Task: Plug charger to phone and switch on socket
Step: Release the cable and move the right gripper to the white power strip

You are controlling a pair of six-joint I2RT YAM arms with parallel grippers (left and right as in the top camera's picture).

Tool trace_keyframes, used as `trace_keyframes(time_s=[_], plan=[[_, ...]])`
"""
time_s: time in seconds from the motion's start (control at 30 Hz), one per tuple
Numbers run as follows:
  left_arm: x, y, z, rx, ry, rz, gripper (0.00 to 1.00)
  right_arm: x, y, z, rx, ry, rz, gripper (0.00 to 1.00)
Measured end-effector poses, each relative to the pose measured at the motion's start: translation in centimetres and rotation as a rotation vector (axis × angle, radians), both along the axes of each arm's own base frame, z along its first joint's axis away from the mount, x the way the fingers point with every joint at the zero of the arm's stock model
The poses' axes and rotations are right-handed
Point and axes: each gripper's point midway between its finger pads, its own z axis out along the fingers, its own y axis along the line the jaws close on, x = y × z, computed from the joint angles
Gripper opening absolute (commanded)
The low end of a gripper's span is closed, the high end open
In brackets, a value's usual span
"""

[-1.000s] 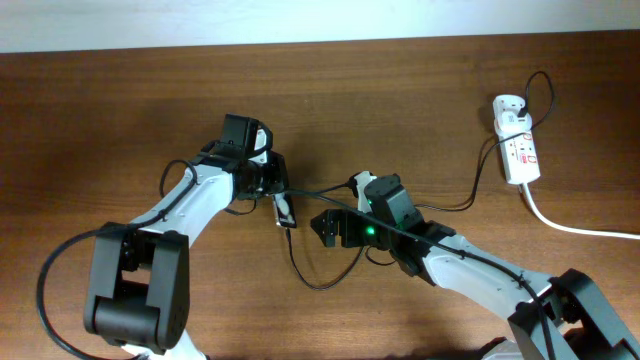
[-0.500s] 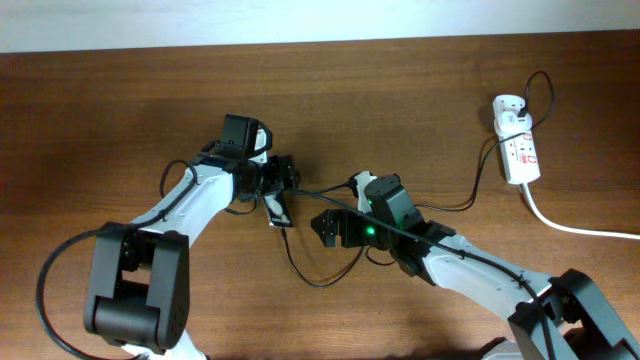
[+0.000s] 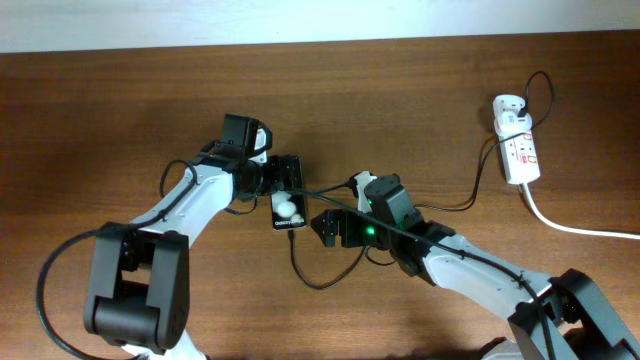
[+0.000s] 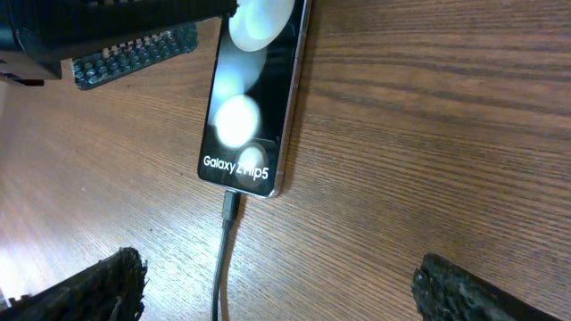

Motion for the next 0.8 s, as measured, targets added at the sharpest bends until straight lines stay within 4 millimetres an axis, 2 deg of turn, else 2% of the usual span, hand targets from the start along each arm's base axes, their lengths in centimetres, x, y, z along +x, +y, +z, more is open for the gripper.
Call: trace_keyframes(time_s=[0.17,0.33,0.43,0.47,0.53,0.6,0.63,0.67,0.7,0.73,0.8], plan=[[0.5,1.4,-0.3,0.076,-0.019,0.035,0.99,0.0,0.0,0.0,0.000,0.000,0.000,0.99],[0.7,3.0,-0.7,0.150,-0.024,0.075,0.99,-0.1,0.1,0.0,0.005,0.003,0.005,0.99],[0.8,3.3,-0.7,0.158,-0.026,0.081,0.99,-0.8,0.5,0.5,-0.004,0.076,0.034,0.99],[0.8,3.3,-0.7,0.160,-0.026,0.082,0.99,-1.0,0.3,1.2,-0.038,0.137,0.034,0.99],[0.8,3.4,-0.7,0.163,-0.025,0.083,0.99,0.5,0.1,4.3,-0.051,0.162,0.022,0.99],[0.8,3.4,-0.7,0.163,-0.024,0.083,0.99,2.7,-3.0,7.7,-0.103,0.199,-0.052,0.99],[0.8,3.4,-0.7,0.163,-0.026,0.083,0.99,4.1,-6.2,9.1,-0.151,0.210,-0.132,0.99],[0.8,3.4,-0.7,0.163,-0.026,0.083,0.99,4.3,-10.6,9.5,-0.236,0.259,-0.225,0.99],[0.8,3.4,-0.7,0.163,-0.027,0.083,0.99,5.0,-13.6,9.5,-0.285,0.262,-0.295,0.99],[0.8,3.4,-0.7,0.163,-0.026,0.083,0.99,5.2,-15.8,9.4,-0.314,0.272,-0.345,0.99],[0.8,3.3,-0.7,0.163,-0.027,0.083,0.99,4.8,-22.0,8.7,-0.392,0.331,-0.489,0.99]])
